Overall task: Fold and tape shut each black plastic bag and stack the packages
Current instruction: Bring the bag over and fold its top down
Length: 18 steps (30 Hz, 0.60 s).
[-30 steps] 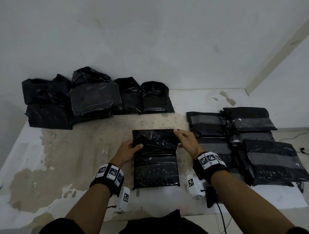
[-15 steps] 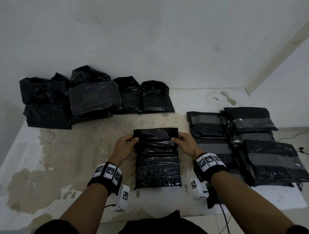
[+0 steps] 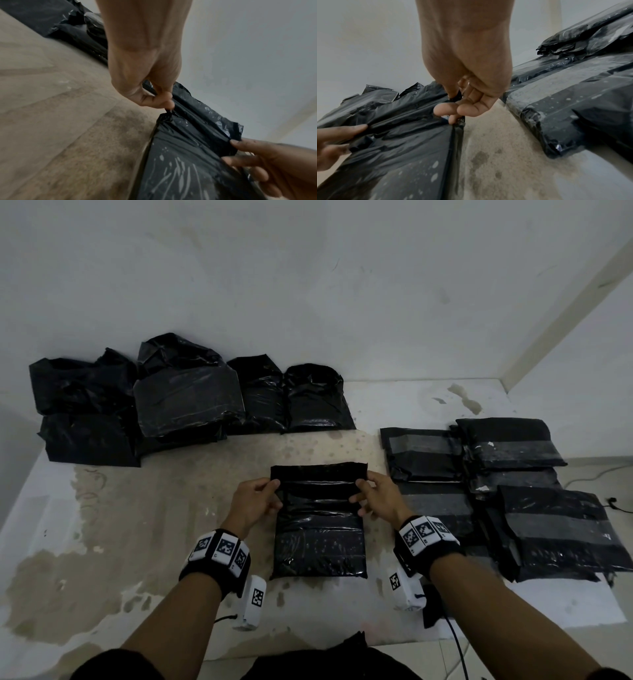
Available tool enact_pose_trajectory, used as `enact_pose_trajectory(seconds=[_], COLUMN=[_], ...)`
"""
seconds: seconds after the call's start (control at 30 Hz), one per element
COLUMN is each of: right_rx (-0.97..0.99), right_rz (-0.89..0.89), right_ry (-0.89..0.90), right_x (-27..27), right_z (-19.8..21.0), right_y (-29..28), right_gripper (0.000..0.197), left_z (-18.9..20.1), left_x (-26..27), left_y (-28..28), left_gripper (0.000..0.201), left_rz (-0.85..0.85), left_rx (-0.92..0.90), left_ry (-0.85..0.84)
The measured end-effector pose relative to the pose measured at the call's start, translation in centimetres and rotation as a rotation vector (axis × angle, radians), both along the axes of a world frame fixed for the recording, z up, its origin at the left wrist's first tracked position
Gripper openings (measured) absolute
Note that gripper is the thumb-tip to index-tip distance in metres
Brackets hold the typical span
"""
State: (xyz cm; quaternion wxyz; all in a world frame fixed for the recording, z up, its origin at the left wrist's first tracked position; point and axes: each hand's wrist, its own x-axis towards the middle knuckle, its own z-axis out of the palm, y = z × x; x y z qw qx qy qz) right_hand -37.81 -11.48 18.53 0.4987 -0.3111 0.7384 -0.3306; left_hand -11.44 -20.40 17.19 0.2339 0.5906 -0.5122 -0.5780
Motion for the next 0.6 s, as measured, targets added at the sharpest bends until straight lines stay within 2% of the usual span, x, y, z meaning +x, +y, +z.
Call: enact_pose_trajectory(seconds=[0.13, 0.37, 0.43, 0.53, 0.6], right_rx=[-0.007, -0.060, -0.045, -0.003, 0.015], right_rz=[-0.015, -0.045, -0.108, -0.216, -0.211], right_ry=[0.025, 0.058, -0.015, -0.222, -0.258], right_x=[0.2, 0.3, 0.4, 0.5, 0.5], right_z=[0.3, 0.3, 0.5, 1.3, 1.7], right_y=[0.2, 1.7, 2.1, 2.4, 2.7], right_gripper=[0.021, 0.020, 0.028, 0.046, 0.061], left_z=[-0.2, -0.6, -0.4, 0.4, 1.2], left_x=[-0.1, 0.5, 0.4, 0.5, 0.7], left_y=[0.2, 1.2, 1.2, 1.2, 1.5], left_gripper=[0.026, 0.021, 0.021, 0.027, 0.035], left_rz=[0.035, -0.057, -0.036, -0.064, -0.093], left_rx=[0.104, -0.001, -0.022, -0.069, -0.068], left_ry=[0.172, 0.048, 0.041, -0.003, -0.059])
